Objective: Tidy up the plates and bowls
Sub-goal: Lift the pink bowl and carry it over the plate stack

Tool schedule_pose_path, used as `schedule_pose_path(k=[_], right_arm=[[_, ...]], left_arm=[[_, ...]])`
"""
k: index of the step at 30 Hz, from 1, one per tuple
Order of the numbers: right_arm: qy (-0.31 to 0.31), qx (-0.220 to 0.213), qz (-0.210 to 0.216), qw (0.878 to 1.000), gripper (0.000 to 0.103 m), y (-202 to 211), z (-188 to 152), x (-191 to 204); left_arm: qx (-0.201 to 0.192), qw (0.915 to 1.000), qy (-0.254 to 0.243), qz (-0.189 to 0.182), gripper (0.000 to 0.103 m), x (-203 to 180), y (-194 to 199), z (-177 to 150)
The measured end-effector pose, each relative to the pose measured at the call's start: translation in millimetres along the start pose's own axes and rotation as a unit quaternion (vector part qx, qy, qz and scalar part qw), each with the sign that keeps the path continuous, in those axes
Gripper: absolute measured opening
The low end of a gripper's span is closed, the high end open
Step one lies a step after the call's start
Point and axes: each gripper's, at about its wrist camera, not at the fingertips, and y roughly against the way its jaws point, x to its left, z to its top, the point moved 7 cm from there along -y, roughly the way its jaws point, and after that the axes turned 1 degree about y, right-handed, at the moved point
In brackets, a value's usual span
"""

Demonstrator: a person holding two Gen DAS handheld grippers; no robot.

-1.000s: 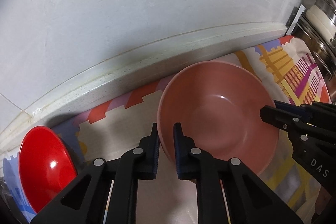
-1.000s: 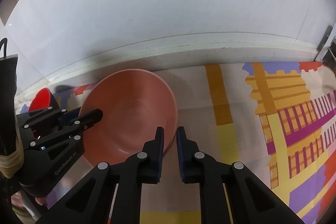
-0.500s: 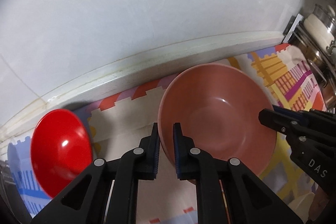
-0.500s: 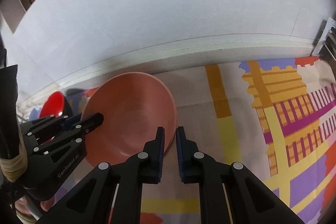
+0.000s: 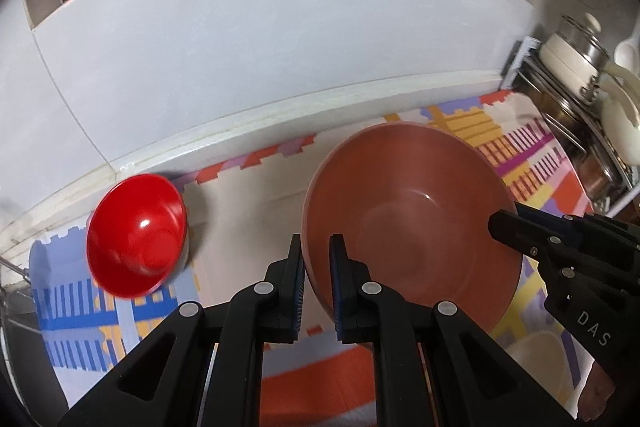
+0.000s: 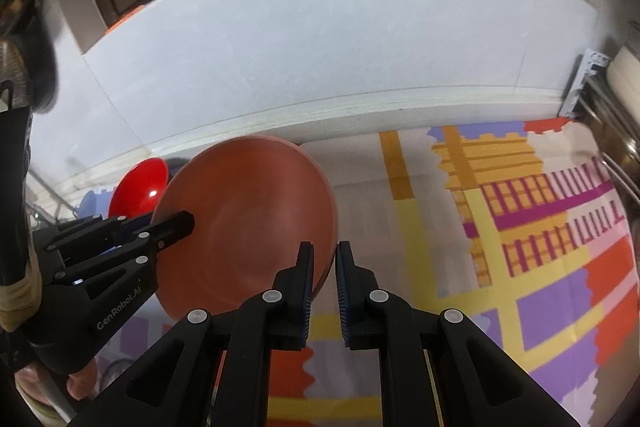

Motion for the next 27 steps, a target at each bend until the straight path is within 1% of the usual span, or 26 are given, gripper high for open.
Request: schedule_pose_path(k=[5,16,22,27], right_arm=[[-0.002,-0.011,-0.009,1.0,0.013,26,-14,-1],[-0.011,-0.021,-0.032,0.999,0.013,75,-60,-16],[-0.017,-0.023,-0.045,0.999,0.013,95,-86,-27],[-0.028,-0.021,-0.054,0.998,0.013,108,-105,-39]], left_arm=[[0.001,0.9999,-0.007,-0.013,0.014,-17,20,-15],[0.008,0.9986,-0.029,-0.043,0.015,-61,51,-55],[0.008,0.9973,-0.048,-0.054,0.015,-83,63,-70],[0.017,0.9959,-0.063,-0.064,0.015,-101,66,-83]])
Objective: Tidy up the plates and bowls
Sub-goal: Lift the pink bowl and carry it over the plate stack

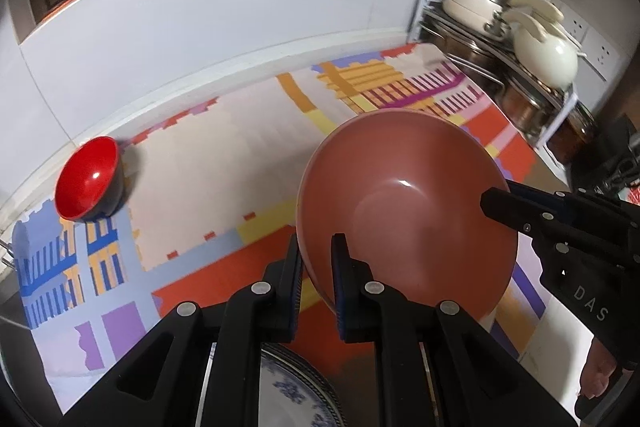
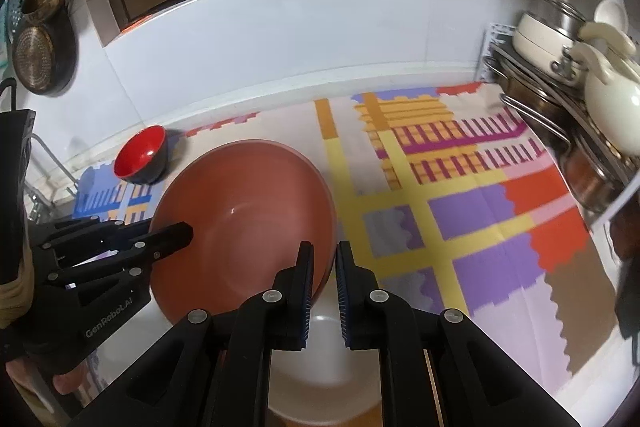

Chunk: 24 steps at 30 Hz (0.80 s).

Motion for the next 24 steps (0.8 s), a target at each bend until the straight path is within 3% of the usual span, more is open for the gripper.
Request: schedule_pose_path(k=[24], right_arm=[[-0.046,0.06,-0.02,0.997,0.013,-3,-64,-42]], left_arm=[[0.067,0.9968,-0.039,-0.02,0.015,-50,-33,-41]])
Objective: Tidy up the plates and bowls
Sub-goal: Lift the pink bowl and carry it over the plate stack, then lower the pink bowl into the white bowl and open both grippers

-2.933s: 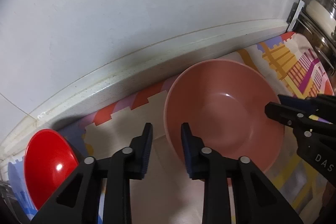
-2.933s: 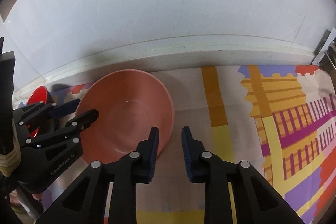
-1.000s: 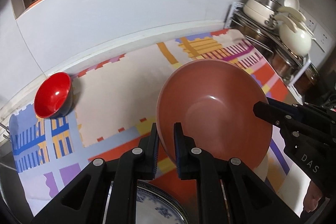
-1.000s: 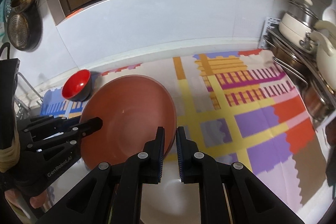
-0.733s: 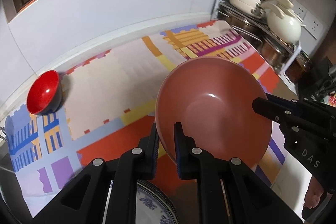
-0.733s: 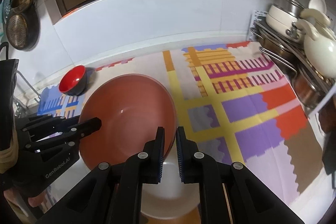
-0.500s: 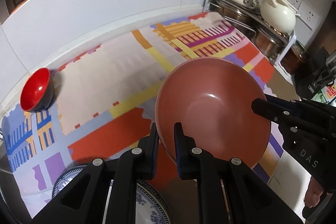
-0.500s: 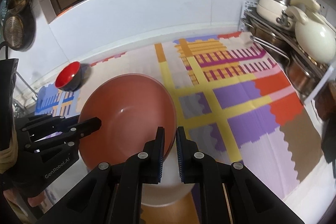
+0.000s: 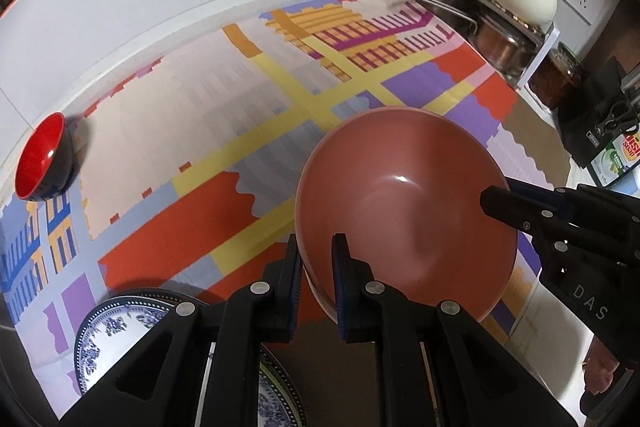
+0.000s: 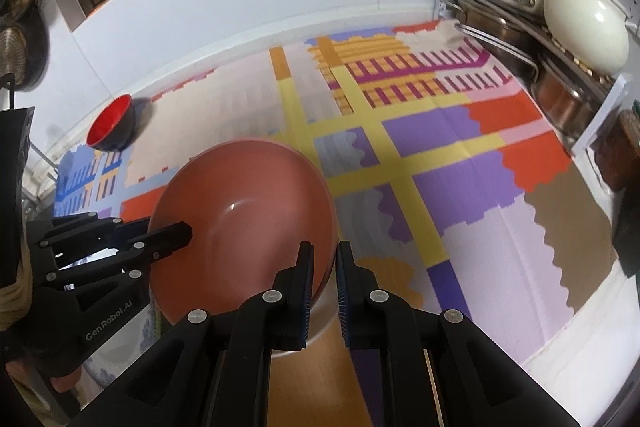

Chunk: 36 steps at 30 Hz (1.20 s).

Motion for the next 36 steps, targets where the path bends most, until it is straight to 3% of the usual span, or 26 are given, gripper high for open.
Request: schedule_pose_path(k=[15,24,26,31,33,36], right_arm=[[-0.009,0.023,0.001,1.0,0.013,-15,-17,-7],[-0.017,0.039,0.012,0.999,0.013,-25,-27,-9],[-0.018,0.039,0.013,0.999,0.013,-26,-28,-9],[-0.017,0.037,0.012,0.999,0.014,-25,-27,-8],[-0.016,0.036,0.008,0.999,0.03,-24,-26,-7],[-0.016,0.026,0.0,1.0,0.035,-20,-25,-8]], left_arm=[[0.011,0.9998,-0.011,0.011,0.016,-7,-14,-6],[0.005,0.9995,-0.02,0.023,0.024,-8,-15,-6],[0.005,0.9996,-0.019,0.021,0.029,-7,-16,-7],[-0.009,0.9994,-0.018,0.03,0.053,-4,-11,-4],[-0.017,0.9992,-0.014,0.033,0.058,-1,-7,-2],[-0.022,0.999,-0.01,0.037,0.059,3,-4,-1]])
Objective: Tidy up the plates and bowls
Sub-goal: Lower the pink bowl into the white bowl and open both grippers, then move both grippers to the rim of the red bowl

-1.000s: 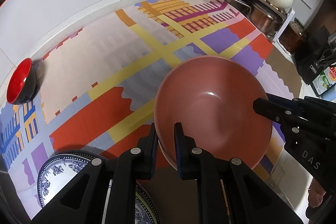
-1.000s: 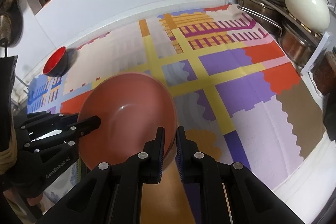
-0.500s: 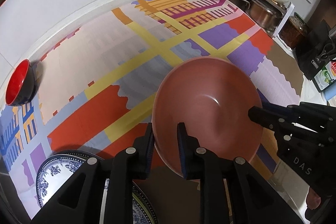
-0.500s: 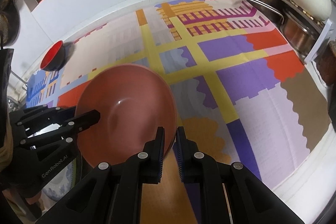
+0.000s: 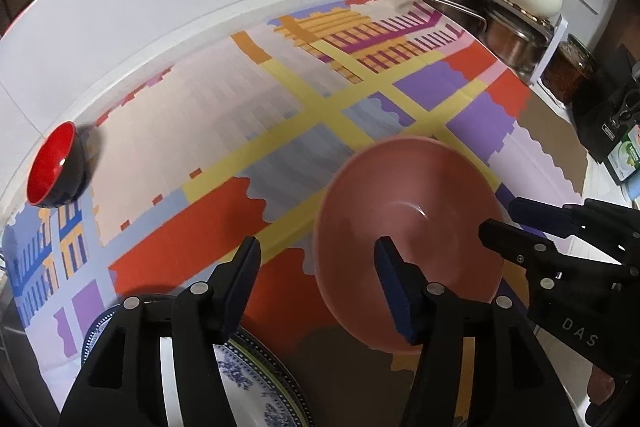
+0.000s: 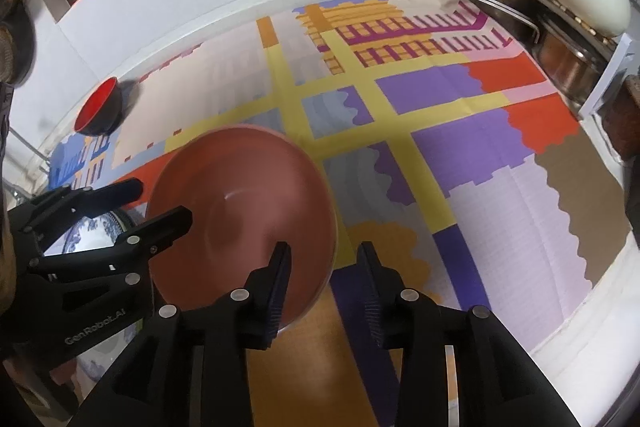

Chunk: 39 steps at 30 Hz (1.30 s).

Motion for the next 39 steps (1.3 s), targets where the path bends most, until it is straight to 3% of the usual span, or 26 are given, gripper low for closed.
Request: schedule_pose_path(k=[4,15,24,39], right_arm=[[0.0,-0.007,0.0,1.0,0.035,5,3,2],[0.019,-0.036,0.0,0.999,0.053,19,23,18],[0.047,-0.072,0.019,0.996,0.059,31,51,52],[0.105,-0.098,0.05,0.988,0.061,32,87,113]], left_arm=[[-0.009,0.9999,0.005,0.002,0.063,4,6,2],[-0.06,0.997,0.028,0.04,0.073,35,37,11],[-0.1,0.9912,0.06,0.063,0.085,70,64,16],[-0.123,0.9796,0.118,0.107,0.086,136,91,8]])
